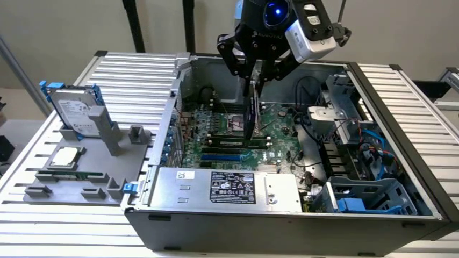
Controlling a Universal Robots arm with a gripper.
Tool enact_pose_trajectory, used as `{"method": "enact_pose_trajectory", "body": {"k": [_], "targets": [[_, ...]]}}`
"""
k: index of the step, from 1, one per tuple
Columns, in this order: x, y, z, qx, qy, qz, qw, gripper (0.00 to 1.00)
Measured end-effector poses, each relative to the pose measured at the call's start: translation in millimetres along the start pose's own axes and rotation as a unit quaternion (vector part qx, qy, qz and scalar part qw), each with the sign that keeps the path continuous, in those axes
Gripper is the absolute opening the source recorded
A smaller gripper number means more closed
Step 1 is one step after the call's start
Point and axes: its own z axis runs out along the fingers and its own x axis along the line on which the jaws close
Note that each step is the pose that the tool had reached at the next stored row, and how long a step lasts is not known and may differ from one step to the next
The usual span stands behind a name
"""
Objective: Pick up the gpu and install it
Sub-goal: 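Insert the gpu into the slot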
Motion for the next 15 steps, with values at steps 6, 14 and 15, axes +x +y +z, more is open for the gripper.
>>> {"method": "enact_pose_trajectory", "body": {"k": [6, 14, 15], "targets": [[0.0, 0.0, 0.0, 0.0, 0.0, 0.0, 1.0, 0.0], [0.0, 0.0, 0.7, 0.0036, 0.0016, -0.067, 0.9978, 0.0], [0.0, -0.1, 0.8, 0.0041, 0.0019, -0.076, 0.9971, 0.0]]}}
